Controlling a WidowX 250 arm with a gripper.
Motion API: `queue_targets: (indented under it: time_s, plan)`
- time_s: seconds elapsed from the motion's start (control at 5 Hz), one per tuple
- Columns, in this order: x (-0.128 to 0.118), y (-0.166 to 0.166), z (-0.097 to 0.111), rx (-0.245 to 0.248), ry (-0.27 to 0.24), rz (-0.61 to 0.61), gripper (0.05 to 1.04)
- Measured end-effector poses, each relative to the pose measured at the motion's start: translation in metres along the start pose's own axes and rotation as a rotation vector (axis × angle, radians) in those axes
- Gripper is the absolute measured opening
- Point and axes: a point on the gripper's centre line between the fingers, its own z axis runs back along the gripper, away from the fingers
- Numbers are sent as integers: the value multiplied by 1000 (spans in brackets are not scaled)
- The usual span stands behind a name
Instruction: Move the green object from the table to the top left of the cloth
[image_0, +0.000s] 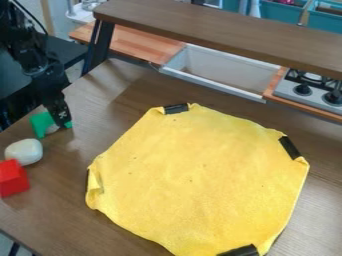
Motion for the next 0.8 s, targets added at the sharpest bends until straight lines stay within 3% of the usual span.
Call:
queue_targets:
  time_s: [0.2, 0.6, 0.8]
  plan:
    - [-1, 7, -8, -39, 47, 4, 1001]
    - [-15, 18, -24, -63, 203, 77, 952]
    - [-14, 16, -29, -59, 166, 116, 704]
